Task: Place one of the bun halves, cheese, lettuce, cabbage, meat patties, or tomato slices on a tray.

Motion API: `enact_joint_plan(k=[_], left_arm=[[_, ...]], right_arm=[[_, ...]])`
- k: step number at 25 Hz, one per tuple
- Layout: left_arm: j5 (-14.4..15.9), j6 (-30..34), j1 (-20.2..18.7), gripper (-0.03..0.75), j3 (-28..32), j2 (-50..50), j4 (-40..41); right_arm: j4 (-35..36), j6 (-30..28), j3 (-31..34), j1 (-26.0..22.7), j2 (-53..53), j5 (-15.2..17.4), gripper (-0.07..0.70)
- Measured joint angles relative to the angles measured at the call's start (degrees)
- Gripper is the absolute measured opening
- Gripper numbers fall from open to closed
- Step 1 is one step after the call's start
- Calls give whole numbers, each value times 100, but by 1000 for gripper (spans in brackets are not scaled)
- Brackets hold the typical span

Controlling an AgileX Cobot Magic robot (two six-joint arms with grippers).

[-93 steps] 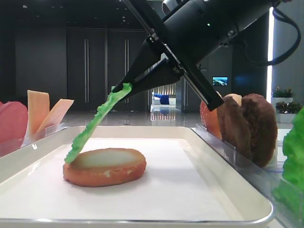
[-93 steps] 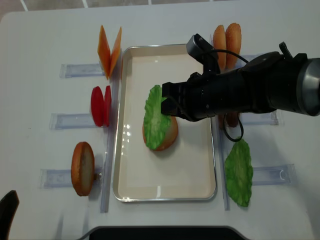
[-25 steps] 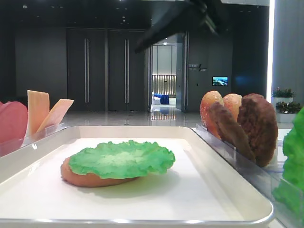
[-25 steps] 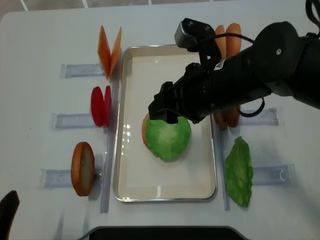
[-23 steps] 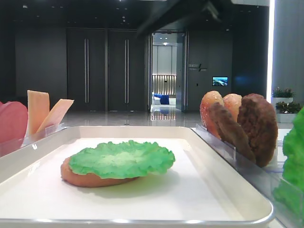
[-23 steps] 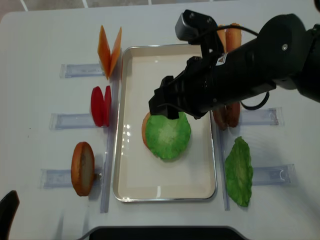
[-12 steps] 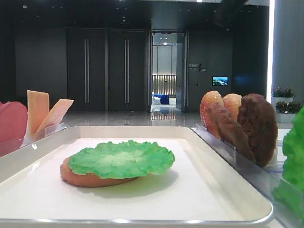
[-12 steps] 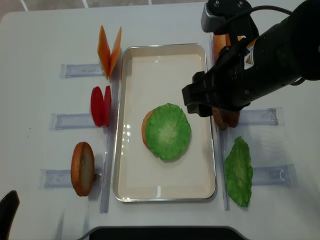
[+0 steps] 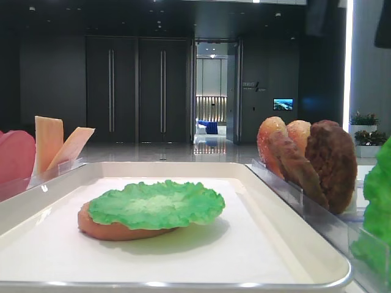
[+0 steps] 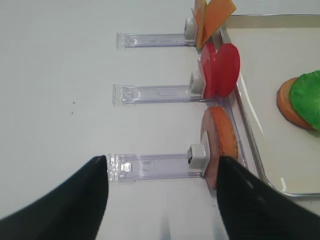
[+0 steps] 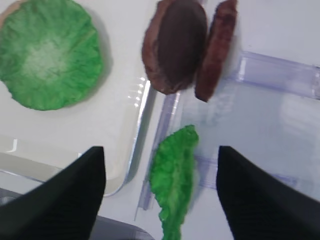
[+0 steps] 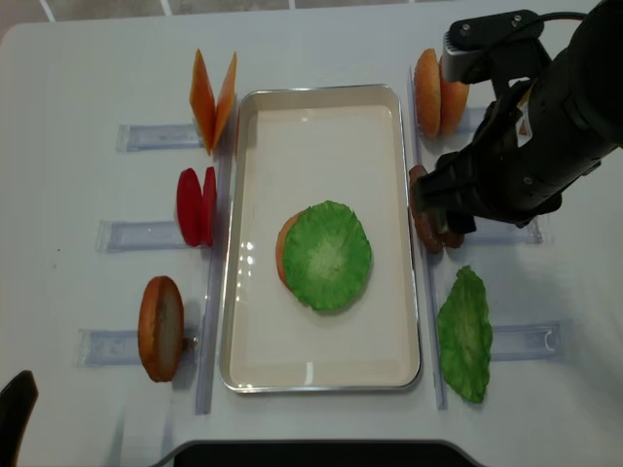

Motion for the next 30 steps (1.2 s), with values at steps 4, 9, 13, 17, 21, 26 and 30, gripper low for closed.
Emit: enact_joint_plan(k=[4,9,13,17,21,26,30], left_arm=[[0,0,0,517,0,0,0],[0,0,0,517,0,0,0],[0,0,0,517,0,0,0],[0,0,0,517,0,0,0],[0,0,0,517,0,0,0],[0,0,0,517,0,0,0],[0,0,0,517,0,0,0]], right_arm=[[-21,-250,0,-682,-60,249,455],[-371,-714,-4,-1918,-148,475,455],[-441,-1372,-4,-3286,-148,648,455],[-387,-1852,-4,-4416,-166,741,455],[-402,-2020,-4,-4918,-207,759,455],[-369,-2021,256,-4953,-770,748,455],[-345,-1979,876,-4953,-1596,754,455]])
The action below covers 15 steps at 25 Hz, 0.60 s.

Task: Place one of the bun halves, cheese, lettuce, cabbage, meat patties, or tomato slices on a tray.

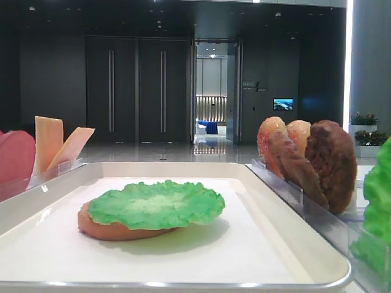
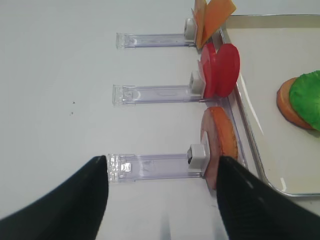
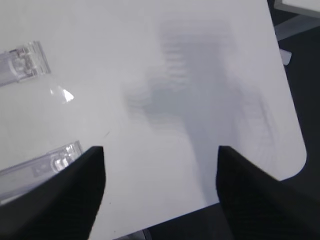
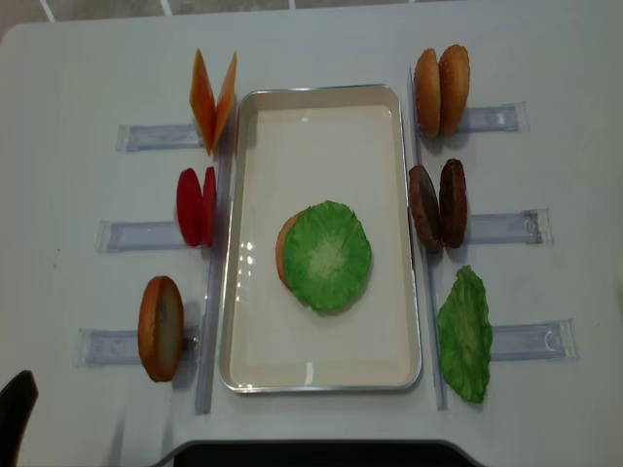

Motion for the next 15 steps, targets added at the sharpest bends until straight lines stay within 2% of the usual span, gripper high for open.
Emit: enact_joint_plan(k=[8,15], left_arm=[[0,0,0,517,0,0,0],[0,0,0,517,0,0,0]], right_arm=[[395,-167,1322,0,-2578,51,455],[677,-561,2034,0,-3767,30,455]])
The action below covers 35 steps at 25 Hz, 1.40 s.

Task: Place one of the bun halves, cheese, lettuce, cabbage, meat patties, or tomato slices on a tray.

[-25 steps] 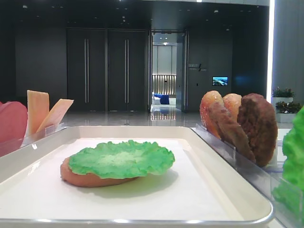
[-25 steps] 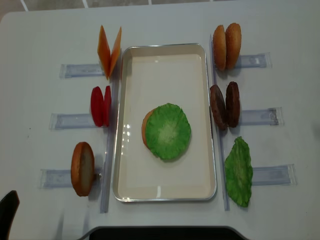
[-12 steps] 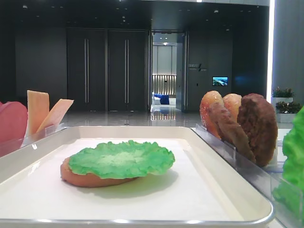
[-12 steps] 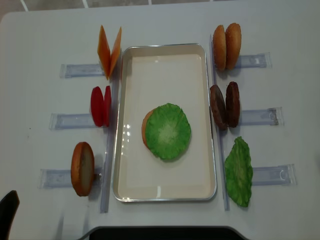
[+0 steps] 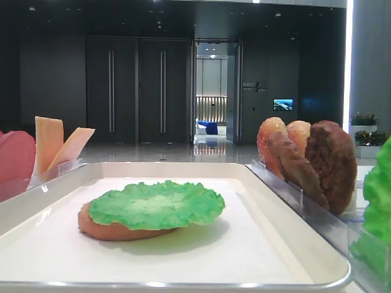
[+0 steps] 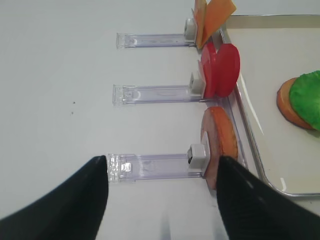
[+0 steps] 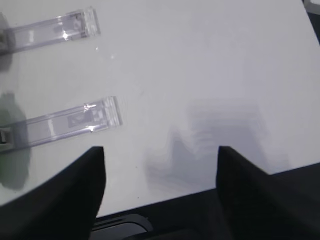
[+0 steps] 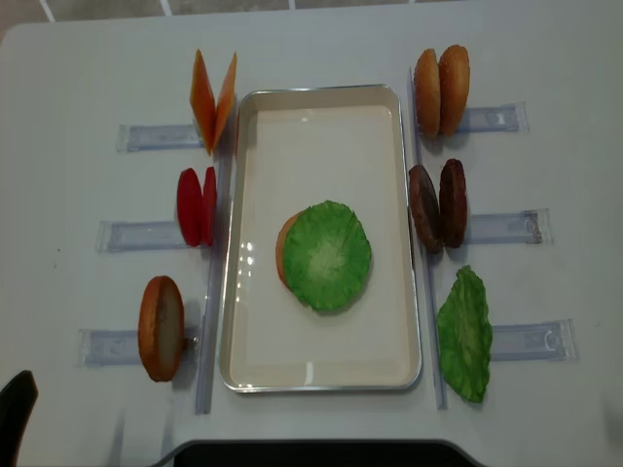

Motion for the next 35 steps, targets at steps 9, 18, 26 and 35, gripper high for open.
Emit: enact_joint_plan(k=[9,18,26,35], left_arm=[[0,0,0,517,0,0,0],[0,0,0,517,0,0,0],[0,0,0,517,0,0,0],[0,0,0,517,0,0,0]], right_arm=[[377,-136,460,0,-946,-419,456],[409,-232,466,0,-2151,-473,456],[396,-275,471,0,-2563,-480,452],[396,-283,471,0,-2567,-480,400]])
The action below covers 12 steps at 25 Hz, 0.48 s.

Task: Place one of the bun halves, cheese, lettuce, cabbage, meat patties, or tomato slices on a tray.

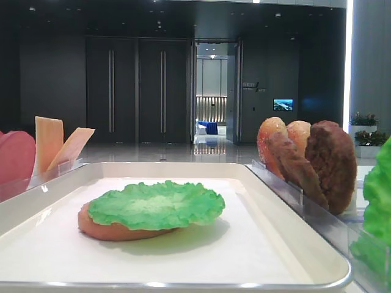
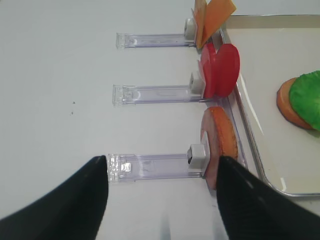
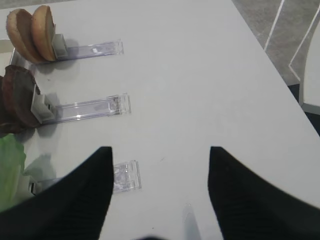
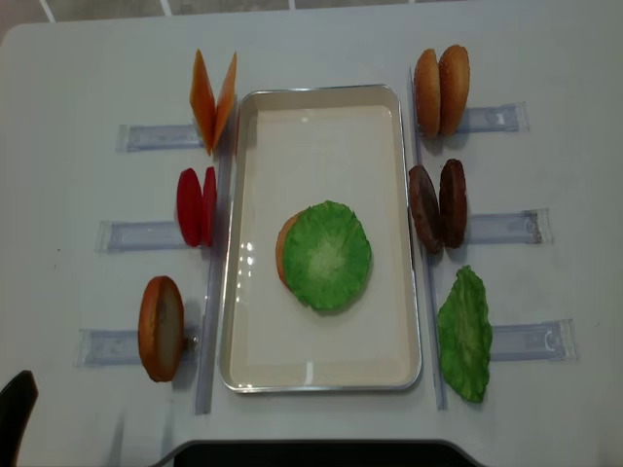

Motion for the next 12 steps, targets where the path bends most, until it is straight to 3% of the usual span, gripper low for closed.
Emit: enact_joint_plan(k=[12], left_arm=[[0,0,0,517,0,0,0]], right_arm=[[0,14,0,0,0,-4,394]])
